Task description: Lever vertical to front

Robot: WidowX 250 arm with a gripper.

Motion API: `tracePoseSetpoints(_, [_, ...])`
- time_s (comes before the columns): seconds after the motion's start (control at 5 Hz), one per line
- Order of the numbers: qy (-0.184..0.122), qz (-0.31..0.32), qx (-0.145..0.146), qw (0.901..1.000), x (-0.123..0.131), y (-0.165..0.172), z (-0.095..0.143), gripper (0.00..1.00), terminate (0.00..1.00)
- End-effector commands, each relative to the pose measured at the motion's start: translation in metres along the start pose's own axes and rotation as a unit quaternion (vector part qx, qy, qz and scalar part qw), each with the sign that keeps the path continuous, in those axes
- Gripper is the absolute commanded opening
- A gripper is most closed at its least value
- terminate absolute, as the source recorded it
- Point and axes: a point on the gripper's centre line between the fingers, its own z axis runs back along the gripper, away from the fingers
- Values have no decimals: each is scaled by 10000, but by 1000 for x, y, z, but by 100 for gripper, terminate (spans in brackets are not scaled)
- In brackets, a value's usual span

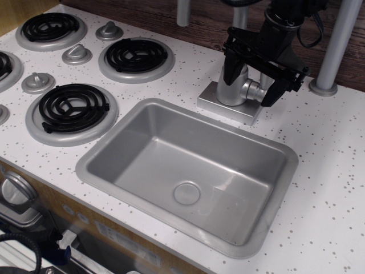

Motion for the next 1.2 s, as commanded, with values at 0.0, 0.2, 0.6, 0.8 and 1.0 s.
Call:
tracePoseSetpoints(0.0, [0, 0, 0, 10000, 0, 0, 0, 100, 0])
tracePoseSetpoints(0.2, [-425, -163, 108, 9989, 10, 0, 5, 100, 0])
tracePoseSetpoints(0.6, [-915, -515, 262, 9941, 34, -2, 10, 100, 0])
tracePoseSetpoints(0.8, [-982, -632, 248, 9928, 42, -3, 10, 100, 0])
tracePoseSetpoints(1.0, [-1049, -779, 277, 9910, 53, -2, 11, 100, 0])
